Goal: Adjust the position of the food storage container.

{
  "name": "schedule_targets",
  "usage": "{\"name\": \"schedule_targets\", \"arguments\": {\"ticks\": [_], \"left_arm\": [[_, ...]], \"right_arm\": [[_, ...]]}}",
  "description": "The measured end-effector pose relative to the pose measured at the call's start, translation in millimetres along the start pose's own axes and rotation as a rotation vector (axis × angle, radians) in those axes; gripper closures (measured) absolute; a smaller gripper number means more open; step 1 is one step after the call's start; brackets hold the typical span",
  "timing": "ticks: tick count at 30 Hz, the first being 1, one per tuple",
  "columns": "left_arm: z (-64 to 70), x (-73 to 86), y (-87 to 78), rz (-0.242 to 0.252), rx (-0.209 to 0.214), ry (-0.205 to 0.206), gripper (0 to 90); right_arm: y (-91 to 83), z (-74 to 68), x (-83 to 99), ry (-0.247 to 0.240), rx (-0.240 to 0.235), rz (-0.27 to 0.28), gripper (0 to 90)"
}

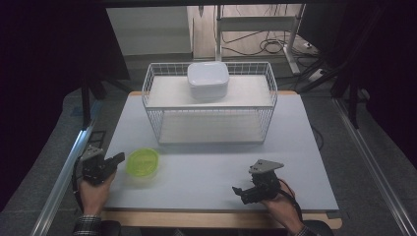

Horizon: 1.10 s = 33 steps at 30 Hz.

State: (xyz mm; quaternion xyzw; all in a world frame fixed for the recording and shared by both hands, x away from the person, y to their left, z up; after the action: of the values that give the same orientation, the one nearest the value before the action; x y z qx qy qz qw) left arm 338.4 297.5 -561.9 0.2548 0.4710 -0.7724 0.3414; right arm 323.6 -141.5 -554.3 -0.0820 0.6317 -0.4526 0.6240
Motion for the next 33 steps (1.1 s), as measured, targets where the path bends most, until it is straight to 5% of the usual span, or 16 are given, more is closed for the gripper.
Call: {"name": "schedule_targets", "arguments": {"ticks": [15,33], "left_arm": [[12.2,12.3,9.8,-0.054,-0.024,0.037,89.9],[57.1,22.4,24.5,-0.088,0.052,0.068,89.9]], "right_arm": [[1.7,0.6,2.9,0.002,-0.003,-0.021,2.8],[3.7,-0.8,3.8,0.001,-0.012,-0.031,3.0]]}}
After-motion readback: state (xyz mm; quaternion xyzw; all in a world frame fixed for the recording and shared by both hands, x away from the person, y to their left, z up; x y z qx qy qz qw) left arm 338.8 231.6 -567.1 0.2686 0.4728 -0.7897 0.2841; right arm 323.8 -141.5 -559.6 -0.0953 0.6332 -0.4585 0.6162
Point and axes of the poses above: each handheld gripper's, and its own axes: y roughly forward along the jaws, x roughly out of its underside, z roughly to its right, the point moved 8 cm from there along y, roughly forward along the jaws, and after that the axes turned 15 degrees about -y, right-handed, at the moved point
